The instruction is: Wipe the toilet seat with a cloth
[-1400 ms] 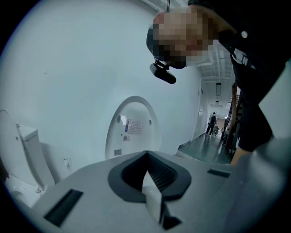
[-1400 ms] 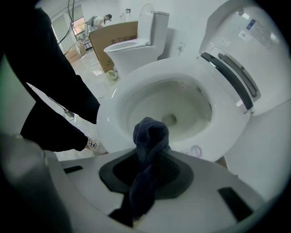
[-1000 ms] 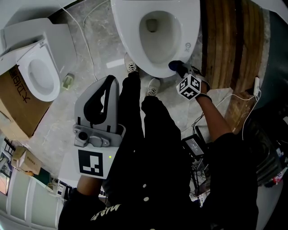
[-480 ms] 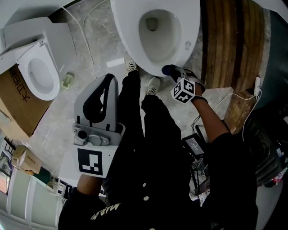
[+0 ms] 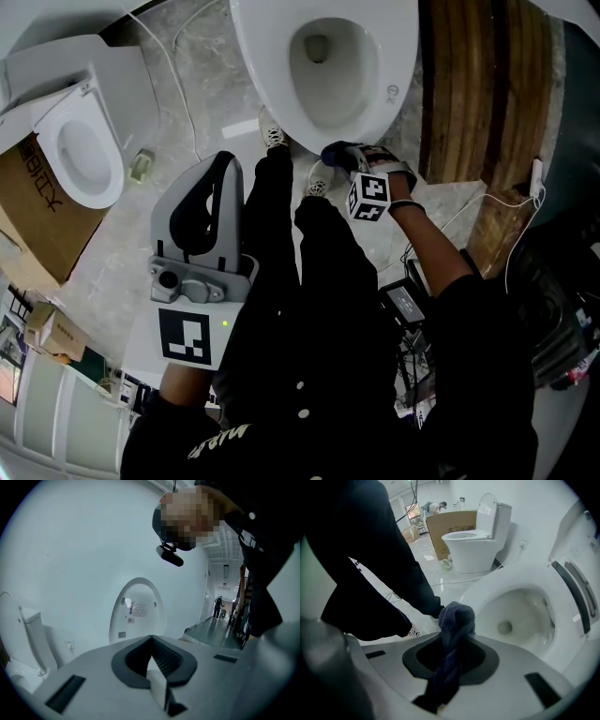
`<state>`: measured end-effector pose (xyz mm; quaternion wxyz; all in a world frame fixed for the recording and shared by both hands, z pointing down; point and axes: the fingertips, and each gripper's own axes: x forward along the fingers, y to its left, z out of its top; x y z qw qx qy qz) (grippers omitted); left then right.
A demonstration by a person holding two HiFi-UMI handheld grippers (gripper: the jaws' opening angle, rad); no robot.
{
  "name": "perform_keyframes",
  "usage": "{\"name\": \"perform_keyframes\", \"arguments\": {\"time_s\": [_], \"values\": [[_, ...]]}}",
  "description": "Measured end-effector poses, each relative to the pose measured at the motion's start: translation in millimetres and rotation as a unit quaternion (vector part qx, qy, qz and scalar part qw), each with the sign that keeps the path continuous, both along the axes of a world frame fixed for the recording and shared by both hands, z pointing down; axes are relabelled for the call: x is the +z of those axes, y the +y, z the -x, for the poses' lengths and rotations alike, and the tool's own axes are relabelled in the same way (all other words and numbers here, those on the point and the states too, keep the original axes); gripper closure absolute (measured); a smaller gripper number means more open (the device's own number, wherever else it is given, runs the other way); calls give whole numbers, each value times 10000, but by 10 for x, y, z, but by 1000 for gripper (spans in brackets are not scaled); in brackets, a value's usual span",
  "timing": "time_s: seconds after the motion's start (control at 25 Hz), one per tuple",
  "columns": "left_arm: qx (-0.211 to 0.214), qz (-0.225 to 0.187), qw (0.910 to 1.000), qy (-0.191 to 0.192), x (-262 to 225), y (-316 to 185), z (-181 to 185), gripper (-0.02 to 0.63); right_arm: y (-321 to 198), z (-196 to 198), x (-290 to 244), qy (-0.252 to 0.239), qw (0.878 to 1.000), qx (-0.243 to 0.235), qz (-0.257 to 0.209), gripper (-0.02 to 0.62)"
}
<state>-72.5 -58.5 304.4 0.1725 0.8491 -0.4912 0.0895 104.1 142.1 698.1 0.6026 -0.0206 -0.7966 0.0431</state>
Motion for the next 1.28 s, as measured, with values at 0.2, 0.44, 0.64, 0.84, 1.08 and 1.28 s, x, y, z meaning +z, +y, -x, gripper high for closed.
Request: {"name": "perform_keyframes", "arguments": {"time_s": [0.2,0.44,0.64,0.84,1.08,1.28], "values": [[-45,14,10000,11,14,4,27,597,23,135,-2,-67,9994,-352,2,509],[-88,53,9999,43,42,-1,43,597,10,329,-5,-193,9983,-549,-52,509],[-110,93,9999,21,65,20,88,597,-19,464,-9,-304,9976,-628,-8,509],[-149,121,9998,30,97,7,103,597,-109,620,-9,-428,9963,-740,13,509],[-224,150,9996,10,111,-9,171,597,-335,872,-29,-593,9953,-770,-53,509],[-295,179,9994,-11,147,-35,262,597,-471,991,-26,-655,9939,-889,-84,509]]}}
